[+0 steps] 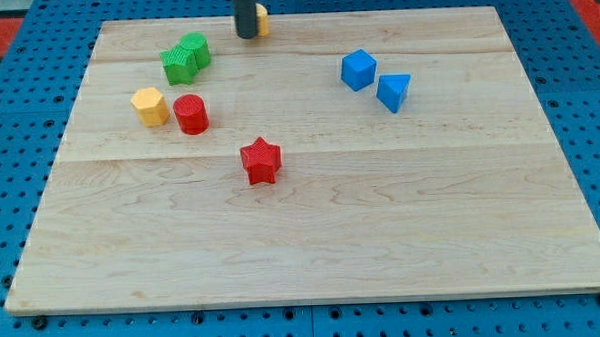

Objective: Move the yellow heart to the green star

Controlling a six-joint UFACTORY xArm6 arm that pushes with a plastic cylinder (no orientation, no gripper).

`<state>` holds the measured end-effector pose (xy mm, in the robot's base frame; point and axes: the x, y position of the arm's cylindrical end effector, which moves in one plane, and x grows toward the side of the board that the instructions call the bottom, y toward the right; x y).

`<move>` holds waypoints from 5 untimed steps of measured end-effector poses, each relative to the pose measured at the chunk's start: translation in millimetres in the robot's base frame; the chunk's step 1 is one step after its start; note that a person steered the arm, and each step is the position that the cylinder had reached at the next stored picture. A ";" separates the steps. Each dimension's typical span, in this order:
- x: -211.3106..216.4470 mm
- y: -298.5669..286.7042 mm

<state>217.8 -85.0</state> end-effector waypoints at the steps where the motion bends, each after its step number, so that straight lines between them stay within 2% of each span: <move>1: 3.1 -27.9; 2: -25.2 -32.2; 3: -26.2 -30.6; 4: -23.3 24.2; 5: 25.7 151.4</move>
<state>243.5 66.4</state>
